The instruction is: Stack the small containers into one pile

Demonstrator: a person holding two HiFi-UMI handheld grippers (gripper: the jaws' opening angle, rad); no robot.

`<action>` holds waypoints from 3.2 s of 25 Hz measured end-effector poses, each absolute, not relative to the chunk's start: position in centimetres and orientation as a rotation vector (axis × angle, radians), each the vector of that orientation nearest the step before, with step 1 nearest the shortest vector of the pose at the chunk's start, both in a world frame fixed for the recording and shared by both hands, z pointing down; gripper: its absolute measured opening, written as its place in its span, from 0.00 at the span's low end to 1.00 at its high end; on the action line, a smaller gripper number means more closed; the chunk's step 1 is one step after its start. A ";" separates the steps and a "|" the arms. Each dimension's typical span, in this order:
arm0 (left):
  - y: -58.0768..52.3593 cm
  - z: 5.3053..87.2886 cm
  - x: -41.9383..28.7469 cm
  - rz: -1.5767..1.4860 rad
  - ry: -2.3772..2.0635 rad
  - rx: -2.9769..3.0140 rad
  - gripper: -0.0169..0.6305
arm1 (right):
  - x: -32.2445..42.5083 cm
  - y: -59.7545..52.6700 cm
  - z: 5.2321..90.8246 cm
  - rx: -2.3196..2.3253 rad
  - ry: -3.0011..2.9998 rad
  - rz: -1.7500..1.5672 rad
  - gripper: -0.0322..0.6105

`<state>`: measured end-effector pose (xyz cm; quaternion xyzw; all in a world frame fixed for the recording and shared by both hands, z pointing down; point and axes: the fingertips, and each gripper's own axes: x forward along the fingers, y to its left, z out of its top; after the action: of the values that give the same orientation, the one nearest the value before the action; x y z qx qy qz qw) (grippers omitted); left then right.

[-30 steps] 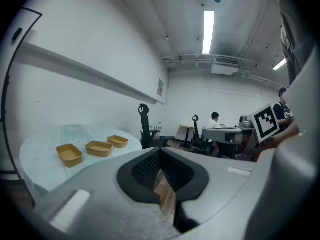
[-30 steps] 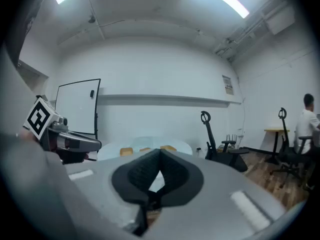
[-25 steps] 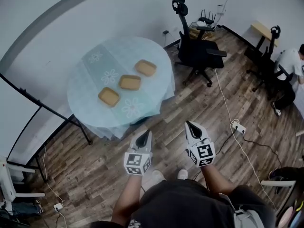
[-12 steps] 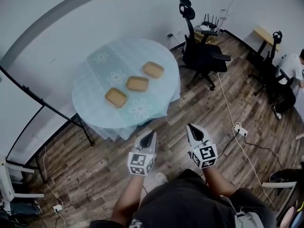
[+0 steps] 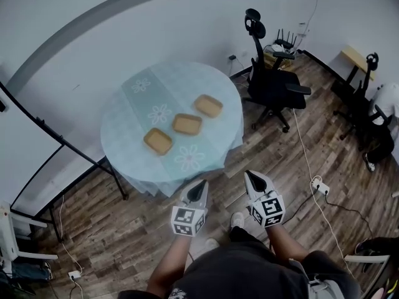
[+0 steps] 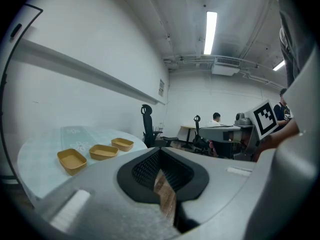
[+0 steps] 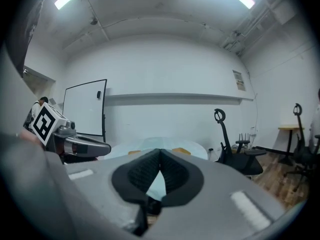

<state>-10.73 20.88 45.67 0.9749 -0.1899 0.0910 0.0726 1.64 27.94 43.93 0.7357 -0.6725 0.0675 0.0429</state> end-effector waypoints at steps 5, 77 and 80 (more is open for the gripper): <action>19.0 45.0 -7.8 0.272 -0.621 2.921 0.03 | 4.4 25.2 43.9 2.198 -2.122 0.225 0.05; -12.1 55.3 3.4 0.398 -0.882 2.654 0.03 | 16.8 -7.8 53.2 1.977 -2.294 0.347 0.23; -12.6 55.9 4.2 0.412 -0.891 2.643 0.03 | 17.7 -8.7 54.9 1.959 -2.286 0.400 0.42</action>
<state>4.23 -12.63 55.90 0.9252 -0.3120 0.1442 0.1606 17.75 -8.67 54.87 0.6442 -0.7516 0.1315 0.0524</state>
